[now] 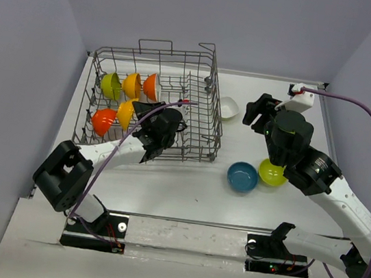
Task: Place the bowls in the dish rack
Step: Insert the bowl into the dish rack.
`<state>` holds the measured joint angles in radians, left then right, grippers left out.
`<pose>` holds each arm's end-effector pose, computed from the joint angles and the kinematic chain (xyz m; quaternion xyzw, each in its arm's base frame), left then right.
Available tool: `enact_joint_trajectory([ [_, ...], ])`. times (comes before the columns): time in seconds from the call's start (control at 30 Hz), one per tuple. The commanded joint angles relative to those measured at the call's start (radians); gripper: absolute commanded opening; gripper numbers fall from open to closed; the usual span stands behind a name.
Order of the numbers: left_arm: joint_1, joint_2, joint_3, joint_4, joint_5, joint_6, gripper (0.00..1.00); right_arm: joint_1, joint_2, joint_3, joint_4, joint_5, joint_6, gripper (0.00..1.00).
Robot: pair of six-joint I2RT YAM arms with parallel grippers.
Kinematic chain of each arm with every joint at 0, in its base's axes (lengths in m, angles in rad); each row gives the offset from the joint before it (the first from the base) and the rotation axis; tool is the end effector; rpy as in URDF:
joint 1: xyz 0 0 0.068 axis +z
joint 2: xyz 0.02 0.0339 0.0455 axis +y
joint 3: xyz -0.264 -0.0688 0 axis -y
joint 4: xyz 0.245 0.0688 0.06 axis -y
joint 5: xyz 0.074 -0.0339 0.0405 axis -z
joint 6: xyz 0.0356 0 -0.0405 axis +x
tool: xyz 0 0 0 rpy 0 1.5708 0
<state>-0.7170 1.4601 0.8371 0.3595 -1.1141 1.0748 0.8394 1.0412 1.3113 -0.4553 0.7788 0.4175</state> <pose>0.2557 -0.1806 0.2583 0.3253 0.6720 0.5049 0.4332 0.1551 0.1354 0.4462 0.0880 0.7468 0.1111 0.6497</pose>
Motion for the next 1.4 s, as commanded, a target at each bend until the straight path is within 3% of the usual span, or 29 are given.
enact_joint_trajectory([
  [0.0,-0.01,0.011,0.019,0.001,-0.012,-0.019,0.13,0.01,-0.024,0.0,0.055,0.031,-0.013,0.68],
  [0.23,-0.016,0.023,0.023,0.001,-0.012,-0.024,0.29,0.01,-0.026,-0.003,0.056,0.031,-0.013,0.68],
  [0.53,-0.019,0.022,0.022,0.002,-0.016,-0.026,0.32,0.01,-0.023,-0.001,0.056,0.028,-0.01,0.68],
  [0.6,-0.019,0.023,0.022,-0.001,-0.016,-0.026,0.4,0.01,-0.023,0.0,0.055,0.027,-0.011,0.68],
  [0.97,-0.021,0.022,0.028,-0.017,-0.018,-0.039,0.62,0.01,-0.015,0.003,0.055,0.022,-0.013,0.68],
  [1.37,-0.025,0.016,0.034,-0.031,-0.016,-0.049,0.69,0.01,0.02,0.023,0.056,0.005,-0.014,0.68],
])
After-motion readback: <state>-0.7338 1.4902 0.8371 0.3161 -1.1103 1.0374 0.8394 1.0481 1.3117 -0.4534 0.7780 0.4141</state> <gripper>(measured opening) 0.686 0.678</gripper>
